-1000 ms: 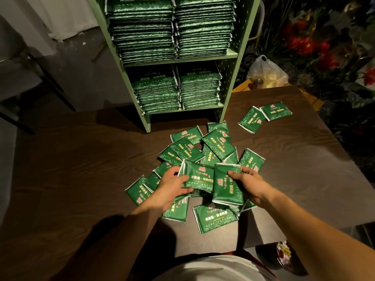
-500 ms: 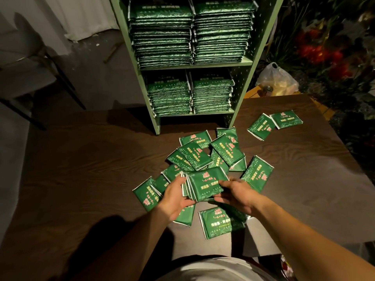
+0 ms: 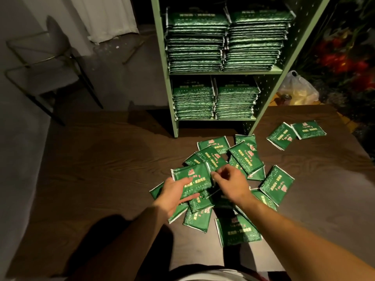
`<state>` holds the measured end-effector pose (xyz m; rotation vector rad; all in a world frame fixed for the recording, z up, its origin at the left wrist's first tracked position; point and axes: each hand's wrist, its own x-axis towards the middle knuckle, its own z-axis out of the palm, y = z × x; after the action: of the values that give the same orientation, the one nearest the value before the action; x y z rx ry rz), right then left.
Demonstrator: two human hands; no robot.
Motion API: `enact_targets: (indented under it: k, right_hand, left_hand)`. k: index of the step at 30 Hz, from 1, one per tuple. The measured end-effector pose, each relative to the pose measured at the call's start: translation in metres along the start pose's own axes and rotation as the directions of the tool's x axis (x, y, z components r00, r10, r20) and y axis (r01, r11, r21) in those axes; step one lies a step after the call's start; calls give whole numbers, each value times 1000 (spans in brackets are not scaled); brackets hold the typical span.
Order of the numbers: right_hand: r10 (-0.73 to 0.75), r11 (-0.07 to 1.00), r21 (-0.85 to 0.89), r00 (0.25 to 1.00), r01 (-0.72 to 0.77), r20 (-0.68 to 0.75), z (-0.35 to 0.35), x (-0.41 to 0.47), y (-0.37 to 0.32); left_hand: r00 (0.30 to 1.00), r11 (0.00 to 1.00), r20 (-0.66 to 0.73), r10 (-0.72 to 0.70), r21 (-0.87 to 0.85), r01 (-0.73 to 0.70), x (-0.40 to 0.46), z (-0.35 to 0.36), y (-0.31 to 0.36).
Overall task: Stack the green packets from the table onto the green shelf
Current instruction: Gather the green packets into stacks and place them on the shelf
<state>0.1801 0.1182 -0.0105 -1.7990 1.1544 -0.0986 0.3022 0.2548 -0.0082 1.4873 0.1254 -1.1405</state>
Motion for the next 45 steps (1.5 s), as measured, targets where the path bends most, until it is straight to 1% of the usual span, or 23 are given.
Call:
enact_targets:
  k: [1,2,4,8,11,16,20,22,24,27,30,32,33,35,36,37,38,39,40,41,42,43,45]
  right_hand:
    - [-93,982,-166,995,85,-45,4,6,-1]
    - [-163,938,-318,986,141,-45,7,12,-2]
    - [-211,836,-516,977,190,18,16,22,-8]
    - [-149,723,-665,982,189,117,32,32,-16]
    - [-83,735,-665,990,135,110,39,31,-17]
    - [-167,707,-676,978,207,124,40,25,-23]
    - [-260,774,-597,966,212,5,32,18,-25]
    - [-369,788,-546,928,285,-49,27,13,-24]
    - [-504,745,-530,863,406,-47,25,8,-22]
    - [-656,636,-539,755,553,1,23,2,-20]
    - [-742,543,-530,668,651,60,26,-2,-16]
    - [-768,497,-536,634,683,96,27,-5,-13]
    - [-776,476,-536,620,697,118,25,-6,-12]
    - [-784,434,-522,594,734,183,18,-8,-9]
    - [-774,441,-504,599,743,206,15,-9,-8]
    - [-748,495,-470,634,731,197,12,-11,-8]
    - [-691,610,-404,707,682,151,9,-14,-9]
    - [-589,758,-296,805,581,74,6,-16,-12]
    - [-442,887,-150,897,437,0,3,-15,-15]
    - [-264,964,7,964,265,-16,1,-13,-18]
    - [-99,986,136,994,94,37,-1,-9,-19]
    - [0,983,184,994,-20,109,-1,-5,-19]
    - [69,977,188,981,-103,180,0,4,-11]
  left_hand:
    - [999,1000,-31,17,-7,-17,4,-6,3]
    - [997,999,-68,29,-17,-30,6,-11,6]
    - [991,999,-126,49,-8,-51,8,-25,13]
    - [982,998,-175,68,23,-65,11,-40,19]
    - [978,997,-197,68,57,-57,10,-50,23]
    - [979,995,-194,60,85,-44,14,-58,27]
    - [977,993,-193,86,95,-69,24,-56,26]
    - [977,995,-197,87,68,-75,32,-56,26]
    - [981,998,-185,59,5,-59,34,-52,30]
    - [999,989,-40,-14,-145,8,33,-44,36]
    - [989,962,128,-80,-249,110,28,-36,41]
    - [972,965,208,-109,-214,154,22,-30,41]
    - [969,970,217,-118,-184,159,22,-27,39]
    - [978,983,176,-114,-121,136,30,-28,29]
    - [984,990,146,-103,-83,115,37,-30,24]
    - [987,993,132,-91,-63,100,40,-32,22]
    - [990,995,118,-81,-45,87,40,-32,21]
    - [992,997,110,-69,-17,71,37,-33,20]
    - [993,997,96,-67,-22,70,37,-33,19]
    - [994,998,85,-65,-21,67,38,-34,18]
    - [992,997,104,-68,-30,71,38,-33,18]
    - [991,998,121,-60,-22,63,36,-31,16]
    - [987,999,155,-41,-26,45,34,-26,16]
